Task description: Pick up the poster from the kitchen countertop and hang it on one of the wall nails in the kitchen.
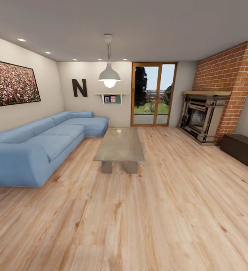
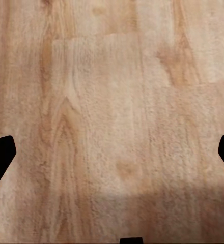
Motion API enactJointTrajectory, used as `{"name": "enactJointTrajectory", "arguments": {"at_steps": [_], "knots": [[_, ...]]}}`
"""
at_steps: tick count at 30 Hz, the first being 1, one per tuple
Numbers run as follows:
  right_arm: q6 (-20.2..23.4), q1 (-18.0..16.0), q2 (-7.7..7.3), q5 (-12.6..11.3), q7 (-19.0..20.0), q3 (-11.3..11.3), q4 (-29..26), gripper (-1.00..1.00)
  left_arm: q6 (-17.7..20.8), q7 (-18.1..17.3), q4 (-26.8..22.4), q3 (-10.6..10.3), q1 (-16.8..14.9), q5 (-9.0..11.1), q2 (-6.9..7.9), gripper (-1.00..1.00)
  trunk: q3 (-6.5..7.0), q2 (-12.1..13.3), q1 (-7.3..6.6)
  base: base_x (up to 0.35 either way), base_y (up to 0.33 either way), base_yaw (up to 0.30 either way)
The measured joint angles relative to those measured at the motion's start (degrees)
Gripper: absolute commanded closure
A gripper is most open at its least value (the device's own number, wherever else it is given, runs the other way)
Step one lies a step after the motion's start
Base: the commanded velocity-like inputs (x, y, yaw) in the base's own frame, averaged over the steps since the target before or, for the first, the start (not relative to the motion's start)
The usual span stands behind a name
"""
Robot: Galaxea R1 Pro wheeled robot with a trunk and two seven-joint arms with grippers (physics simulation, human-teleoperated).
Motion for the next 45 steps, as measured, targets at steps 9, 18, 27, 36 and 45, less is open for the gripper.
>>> {"name": "enactJointTrajectory", "arguments": {"at_steps": [9,18,27,36,45], "knots": [[-0.02,0.0,-0.03,0.0,0.0,-0.02,1.22,-1.0,0.01,0.0,-0.01,0.0,-0.02,0.0,-0.04,-1.0,0.01,0.01,-0.01,-0.033,-0.039,-0.3],[-0.02,0.0,-0.08,0.0,0.0,-0.08,2.06,-1.0,0.07,0.0,-0.02,0.0,0.0,0.0,-0.03,-1.0,0.14,0.0,-0.01,-0.003,-0.003,-0.3],[-0.02,0.0,-0.09,0.0,0.0,-0.06,2.11,-1.0,0.1,0.0,-0.01,0.0,0.0,0.0,-0.03,-1.0,0.3,0.0,-0.02,0.03,-0.005,-0.3],[-0.01,0.0,-0.07,0.03,0.0,-0.06,2.17,-1.0,0.08,0.0,0.0,0.0,0.0,0.0,-0.05,-1.0,0.5,0.0,-0.03,0.2,-0.172,-0.3],[-0.02,0.0,-0.07,0.04,0.0,-0.04,2.2,-1.0,0.04,-0.01,-0.01,0.0,0.01,0.0,0.02,-1.0,0.69,0.01,0.0,-0.037,-0.192,-0.3]]}}
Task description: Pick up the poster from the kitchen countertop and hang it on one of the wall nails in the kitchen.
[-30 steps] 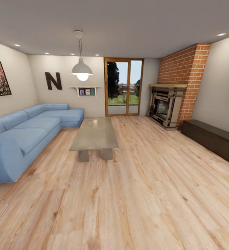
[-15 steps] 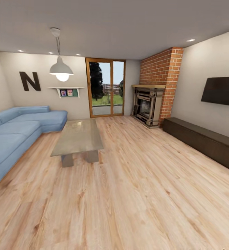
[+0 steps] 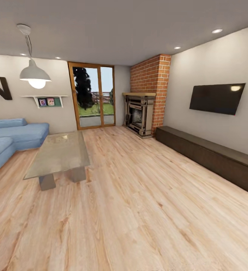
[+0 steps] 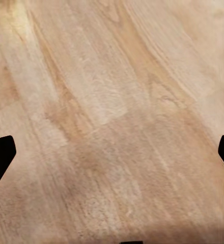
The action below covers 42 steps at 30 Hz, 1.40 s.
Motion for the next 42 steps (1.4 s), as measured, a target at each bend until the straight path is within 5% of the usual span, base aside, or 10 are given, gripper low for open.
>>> {"name": "enactJointTrajectory", "arguments": {"at_steps": [31,42], "knots": [[0.0,0.0,-0.01,0.03,0.0,0.02,0.01,-1.0,0.01,-0.04,-0.01,0.01,0.02,0.0,0.02,-1.0,0.67,0.0,-0.01,0.075,-0.041,-0.298],[-0.08,-0.02,-0.1,0.06,0.0,0.1,0.11,-1.0,0.06,0.01,-0.02,0.02,0.02,0.0,0.02,-1.0,0.72,-0.01,-0.04,0.265,-0.06,-0.042]]}}
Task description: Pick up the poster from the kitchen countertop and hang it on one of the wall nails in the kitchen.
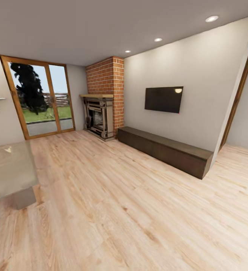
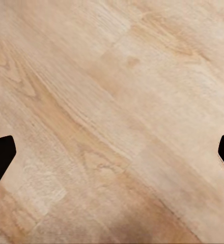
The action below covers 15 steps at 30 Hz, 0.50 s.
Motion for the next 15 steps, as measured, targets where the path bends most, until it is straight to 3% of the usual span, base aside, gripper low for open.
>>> {"name": "enactJointTrajectory", "arguments": {"at_steps": [6,15], "knots": [[-0.01,0.01,-0.01,-0.02,0.0,-0.08,-0.01,-1.0,0.0,0.0,0.01,0.02,-0.02,0.0,0.0,-1.0,0.0,0.0,0.0,0.33,-0.098,-0.089],[0.0,0.02,-0.01,-0.04,0.06,-0.09,-0.02,-1.0,-0.02,0.0,0.01,0.06,-0.02,0.0,0.0,-1.0,0.0,0.0,0.0,0.331,-0.064,-0.265]]}}
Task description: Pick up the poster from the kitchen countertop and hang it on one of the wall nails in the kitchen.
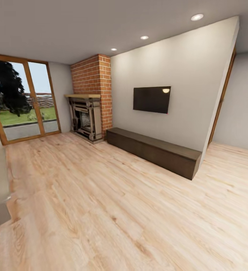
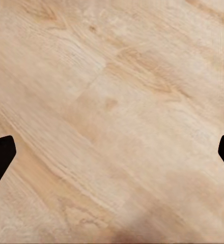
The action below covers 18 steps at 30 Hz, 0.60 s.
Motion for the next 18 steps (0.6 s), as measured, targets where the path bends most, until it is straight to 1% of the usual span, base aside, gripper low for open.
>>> {"name": "enactJointTrajectory", "arguments": {"at_steps": [13,16,18], "knots": [[0.0,0.0,0.0,-0.06,0.0,0.0,0.0,-1.0,-0.06,0.0,0.0,0.0,-0.01,0.0,0.0,-1.0,0.0,0.0,0.0,0.331,-0.003,-0.298],[0.0,0.0,0.01,-0.03,-0.03,-0.02,0.01,-1.0,-0.06,0.0,-0.01,0.0,-0.01,0.0,0.0,-1.0,0.0,0.0,0.0,0.331,0.0,-0.242],[0.0,-0.01,0.02,-0.02,-0.04,-0.01,0.01,-1.0,-0.06,0.0,-0.01,0.0,-0.01,0.0,0.0,-1.0,0.0,0.0,0.0,0.331,0.0,-0.139]]}}
